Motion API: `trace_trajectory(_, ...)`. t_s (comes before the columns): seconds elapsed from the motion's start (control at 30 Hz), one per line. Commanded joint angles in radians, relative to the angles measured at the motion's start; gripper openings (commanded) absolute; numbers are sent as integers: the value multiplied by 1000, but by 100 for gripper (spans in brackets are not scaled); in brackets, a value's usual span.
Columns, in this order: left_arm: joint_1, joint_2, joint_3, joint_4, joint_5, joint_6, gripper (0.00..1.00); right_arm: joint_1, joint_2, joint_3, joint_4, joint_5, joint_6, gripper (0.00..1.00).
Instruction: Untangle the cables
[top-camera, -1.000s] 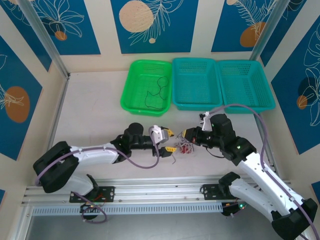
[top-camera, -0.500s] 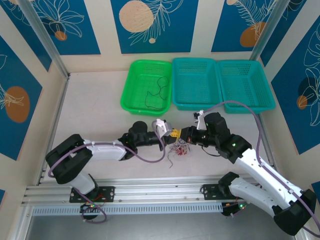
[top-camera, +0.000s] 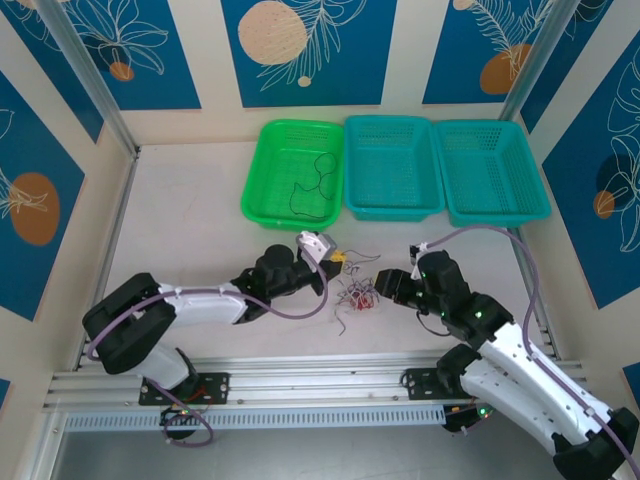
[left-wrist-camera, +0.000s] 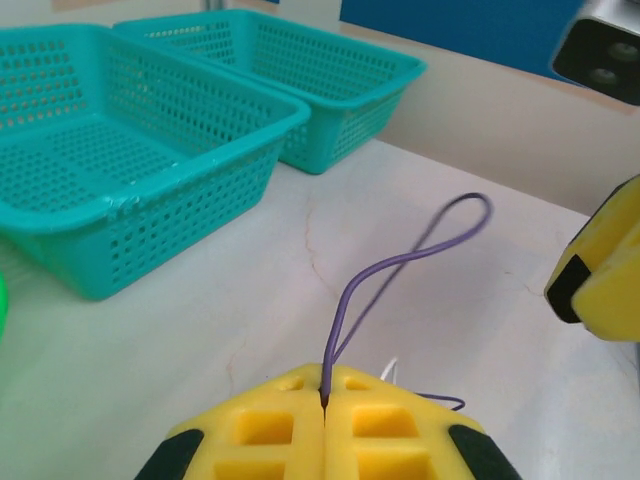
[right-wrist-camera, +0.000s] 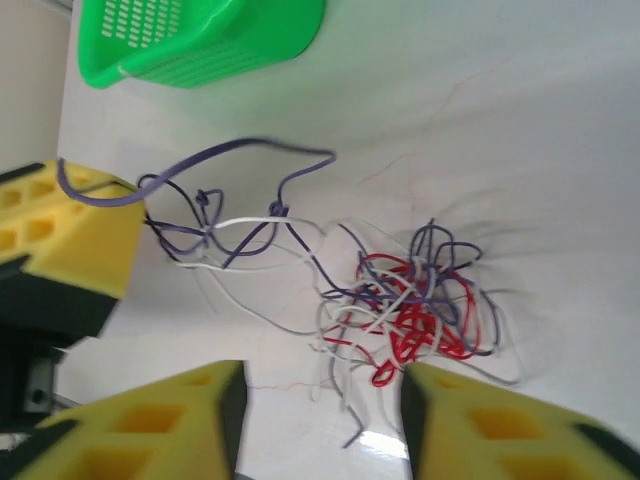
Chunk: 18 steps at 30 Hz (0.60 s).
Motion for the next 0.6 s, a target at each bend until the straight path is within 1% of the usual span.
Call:
trace_trajectory(0.0,5,-40,-13,-3,-30,-52,0,1,-2,-55,90,10,-15,55)
trace_trajectory(0.07,5,-50,-17,8,-17,-58,0,10,55,-74,186,-23,-11,57)
trace_trajectory(0.17,5,-64,-20,22,-4,-65,0,23,179,-93,347,-64,18,58)
trace_trajectory(0.23,5,-69,-17,21,6,-77,0,27,266,-107,496,-124,37,75)
trace_trajectory(0.27,5,-71,-20,25,10,-86,0,31,309,-107,551,-145,43,81)
trace_trajectory(0.33,5,-75,-23,41,18,-118,0,49,407,-91,648,-165,48,86)
trace_trajectory(0.4,6,-86,-26,46,16,-147,0,78,498,-59,663,-132,43,87)
trace_trajectory(0.43,6,-99,-27,41,10,-163,0,89,545,-41,642,-91,53,86)
trace_trajectory(0.47,9,-115,-29,35,4,-175,0,93,587,-29,611,-51,74,81)
trace_trajectory(0.53,14,-173,-29,-3,-18,-199,0,88,664,-8,528,48,131,64)
trace_trajectory(0.57,17,-209,-29,-27,-31,-201,0,80,695,3,481,91,157,58)
